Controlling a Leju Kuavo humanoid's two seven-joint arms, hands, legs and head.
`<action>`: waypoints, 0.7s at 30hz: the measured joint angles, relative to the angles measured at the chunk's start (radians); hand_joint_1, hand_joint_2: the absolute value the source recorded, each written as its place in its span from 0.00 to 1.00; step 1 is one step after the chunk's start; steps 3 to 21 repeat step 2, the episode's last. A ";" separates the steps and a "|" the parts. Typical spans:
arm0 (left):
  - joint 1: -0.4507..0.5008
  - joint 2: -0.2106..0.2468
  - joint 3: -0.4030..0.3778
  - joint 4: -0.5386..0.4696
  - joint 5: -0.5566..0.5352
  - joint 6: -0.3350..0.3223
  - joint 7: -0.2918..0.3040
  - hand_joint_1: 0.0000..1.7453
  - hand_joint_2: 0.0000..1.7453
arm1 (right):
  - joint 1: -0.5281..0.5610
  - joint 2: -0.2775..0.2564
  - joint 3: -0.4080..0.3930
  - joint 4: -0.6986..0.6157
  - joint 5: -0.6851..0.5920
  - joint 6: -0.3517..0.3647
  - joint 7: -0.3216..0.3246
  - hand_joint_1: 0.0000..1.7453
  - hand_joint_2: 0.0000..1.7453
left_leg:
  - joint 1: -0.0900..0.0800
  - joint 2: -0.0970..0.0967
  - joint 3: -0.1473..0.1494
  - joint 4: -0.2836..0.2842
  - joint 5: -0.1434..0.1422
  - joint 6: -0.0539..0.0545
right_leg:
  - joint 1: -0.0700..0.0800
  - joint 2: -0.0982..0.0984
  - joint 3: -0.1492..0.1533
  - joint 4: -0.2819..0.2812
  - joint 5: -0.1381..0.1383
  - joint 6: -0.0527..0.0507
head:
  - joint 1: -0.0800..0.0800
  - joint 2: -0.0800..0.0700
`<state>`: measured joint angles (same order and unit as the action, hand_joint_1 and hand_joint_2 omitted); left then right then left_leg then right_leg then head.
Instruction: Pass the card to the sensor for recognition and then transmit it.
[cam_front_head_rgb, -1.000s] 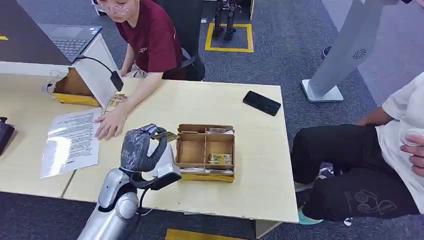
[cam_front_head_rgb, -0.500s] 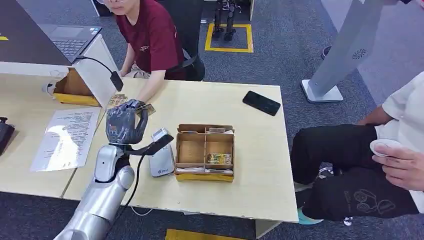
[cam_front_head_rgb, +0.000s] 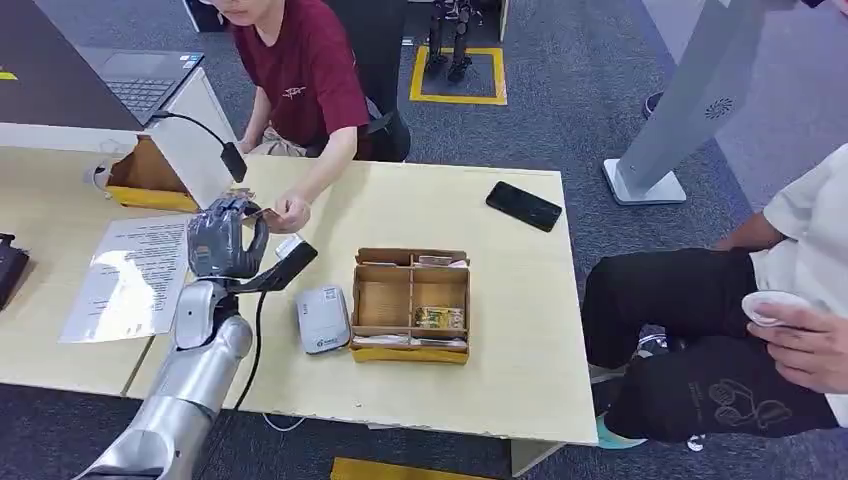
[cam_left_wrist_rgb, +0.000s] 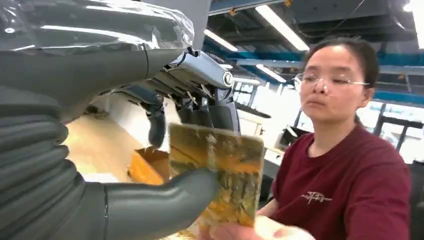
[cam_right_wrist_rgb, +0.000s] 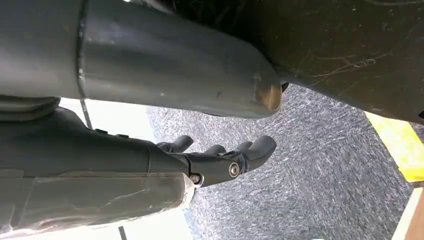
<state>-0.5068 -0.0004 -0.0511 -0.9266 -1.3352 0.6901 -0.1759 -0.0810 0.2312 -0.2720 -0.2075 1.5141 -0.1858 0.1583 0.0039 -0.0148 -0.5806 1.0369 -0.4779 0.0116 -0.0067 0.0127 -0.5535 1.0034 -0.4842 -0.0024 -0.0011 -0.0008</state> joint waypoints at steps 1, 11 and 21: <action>0.000 0.000 0.005 0.003 -0.001 0.000 -0.002 0.57 1.00 | 0.000 0.000 0.000 0.000 0.000 0.000 0.000 0.00 0.00 | 0.000 0.000 0.000 0.000 0.000 0.000 | 0.000 0.000 0.000 0.000 0.000 0.000 | 0.000 0.000; 0.000 0.000 0.010 0.006 -0.002 0.000 -0.002 0.57 1.00 | 0.000 0.000 0.000 0.000 0.000 0.000 -0.001 0.00 0.00 | 0.000 0.000 0.000 0.000 0.000 0.000 | 0.000 0.000 0.000 0.000 0.000 0.000 | 0.000 0.000; 0.000 0.000 0.010 0.006 -0.002 0.000 -0.002 0.57 1.00 | 0.000 0.000 0.000 0.000 0.000 0.000 -0.001 0.00 0.00 | 0.000 0.000 0.000 0.000 0.000 0.000 | 0.000 0.000 0.000 0.000 0.000 0.000 | 0.000 0.000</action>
